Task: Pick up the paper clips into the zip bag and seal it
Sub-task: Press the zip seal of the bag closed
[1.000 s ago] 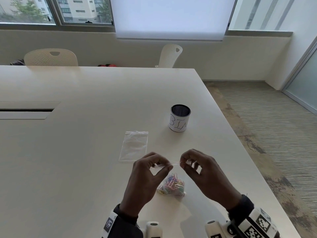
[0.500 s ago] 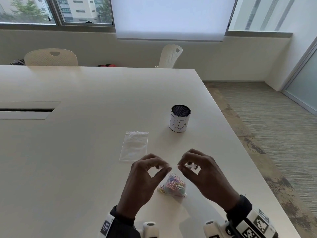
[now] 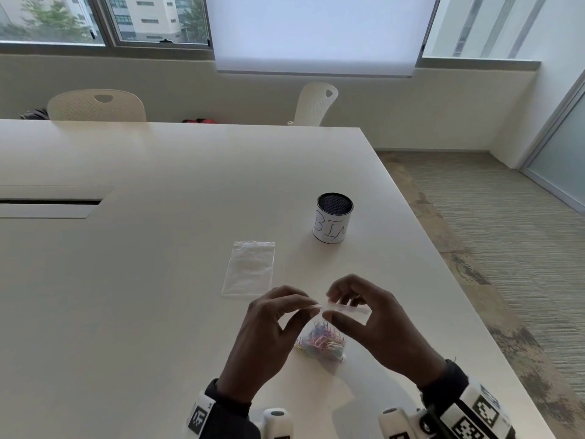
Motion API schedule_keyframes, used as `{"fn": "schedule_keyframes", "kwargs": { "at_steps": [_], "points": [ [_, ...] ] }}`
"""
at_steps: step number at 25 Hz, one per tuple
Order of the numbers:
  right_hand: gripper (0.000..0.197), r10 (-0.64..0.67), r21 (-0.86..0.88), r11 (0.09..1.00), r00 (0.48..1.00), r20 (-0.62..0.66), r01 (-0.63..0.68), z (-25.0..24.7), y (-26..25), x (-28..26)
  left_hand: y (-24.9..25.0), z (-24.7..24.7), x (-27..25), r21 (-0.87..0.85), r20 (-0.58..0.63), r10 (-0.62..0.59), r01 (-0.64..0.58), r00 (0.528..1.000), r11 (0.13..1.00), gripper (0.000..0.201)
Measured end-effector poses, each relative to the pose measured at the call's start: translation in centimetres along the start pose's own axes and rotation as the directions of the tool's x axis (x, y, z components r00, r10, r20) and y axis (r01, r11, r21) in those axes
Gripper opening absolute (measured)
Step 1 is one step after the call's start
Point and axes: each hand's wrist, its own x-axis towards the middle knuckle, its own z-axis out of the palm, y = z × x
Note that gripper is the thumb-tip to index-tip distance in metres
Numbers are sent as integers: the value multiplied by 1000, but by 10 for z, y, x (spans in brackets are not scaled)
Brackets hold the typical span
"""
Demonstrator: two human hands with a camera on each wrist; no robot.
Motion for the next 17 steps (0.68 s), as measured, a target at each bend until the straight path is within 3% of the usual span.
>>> {"fn": "schedule_keyframes", "kwargs": {
  "at_steps": [3, 6, 11, 13, 17],
  "points": [
    [46, 144, 263, 948, 978, 150, -180, 1, 5, -4, 6, 1, -1, -1, 43, 27, -27, 999, 1000, 14],
    [53, 170, 566, 771, 952, 256, -290, 2, 1, -8, 17, 0, 1, -7, 27, 65, -64, 998, 998, 17],
    [56, 33, 644, 712, 930, 366, -279, 16, -5, -12, 36, -6, 9, -93, -91, 19, -28, 996, 995, 16],
    [48, 86, 644, 708, 940, 330, -291, 28, -4, -12, 37, -7, 12, -127, -138, -31, 13, 990, 992, 20],
    [29, 198, 642, 682, 934, 299, -350, 37, -2, -12, 25, -10, 15, -165, -204, -149, 116, 968, 979, 11]
  ]
}}
